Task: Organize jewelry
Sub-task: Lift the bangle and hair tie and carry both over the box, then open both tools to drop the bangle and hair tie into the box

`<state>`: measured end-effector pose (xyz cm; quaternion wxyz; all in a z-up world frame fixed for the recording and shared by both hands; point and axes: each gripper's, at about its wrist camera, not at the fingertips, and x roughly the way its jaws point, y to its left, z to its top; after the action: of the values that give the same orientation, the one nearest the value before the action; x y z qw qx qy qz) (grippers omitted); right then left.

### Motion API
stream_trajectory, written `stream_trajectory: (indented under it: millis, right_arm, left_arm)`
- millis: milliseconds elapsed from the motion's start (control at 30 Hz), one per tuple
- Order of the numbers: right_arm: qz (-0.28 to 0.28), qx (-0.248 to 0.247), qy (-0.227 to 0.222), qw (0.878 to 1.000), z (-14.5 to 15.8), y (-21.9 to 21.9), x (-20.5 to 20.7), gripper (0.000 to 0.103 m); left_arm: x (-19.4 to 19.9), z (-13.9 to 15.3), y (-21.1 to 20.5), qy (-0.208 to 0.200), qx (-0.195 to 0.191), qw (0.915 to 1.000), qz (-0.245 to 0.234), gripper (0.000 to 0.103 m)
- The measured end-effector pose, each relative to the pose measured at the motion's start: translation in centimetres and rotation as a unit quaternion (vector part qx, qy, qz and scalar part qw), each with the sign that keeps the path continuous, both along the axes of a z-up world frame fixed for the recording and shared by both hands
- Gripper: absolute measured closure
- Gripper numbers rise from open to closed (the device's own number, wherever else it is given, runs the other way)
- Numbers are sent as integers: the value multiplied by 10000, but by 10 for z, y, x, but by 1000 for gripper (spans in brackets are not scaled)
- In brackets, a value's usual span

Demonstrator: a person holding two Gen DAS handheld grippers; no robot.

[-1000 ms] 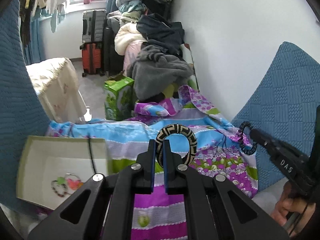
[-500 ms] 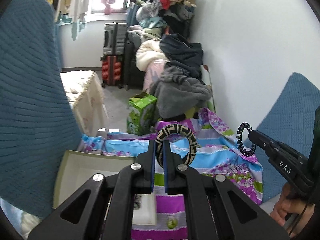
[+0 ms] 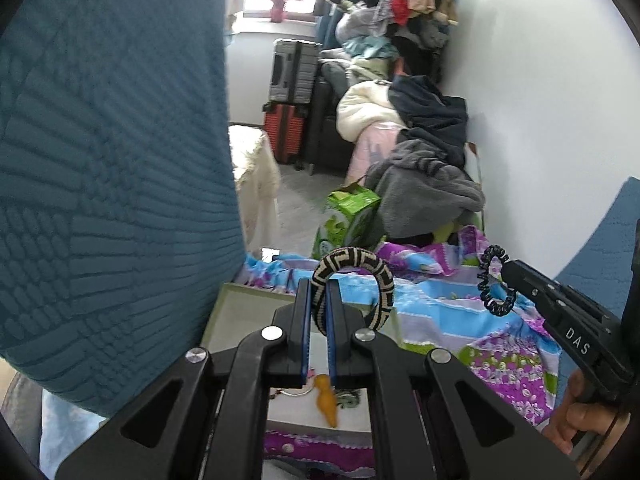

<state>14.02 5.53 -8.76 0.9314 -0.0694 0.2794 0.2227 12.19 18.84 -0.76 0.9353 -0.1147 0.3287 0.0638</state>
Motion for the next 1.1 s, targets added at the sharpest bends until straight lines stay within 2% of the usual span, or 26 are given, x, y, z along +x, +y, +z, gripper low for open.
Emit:
stream_trajectory:
  millis: [233,467,733,900,1000,1100]
  right_arm:
    - [190,-172,428,9988,-44,25,16,96]
    - [144,-438,1008,9938,-94,28,34,96]
    - [111,-656,1462,9870,-135,30,45,96]
    - [180,-700,1600,9845,-145,30,45,95]
    - [172,-665,1662,9837,-144,27,45,95]
    - [153,-599,1644,9844,-137,24,44,94]
  left_arm:
    - [15,-44,21,409,-201,9988,153,97]
    - [32,-84,23,902,-260,9956,80,97]
    - [41,-119,22,1316,-351,9907,-3,97]
    - [41,-127,22,1433,-431,9887,-35,97]
    - [42,-121,23,1376,-492,9893,-31,96]
    - [44,-113,19,1372,-383,9898,-96,94]
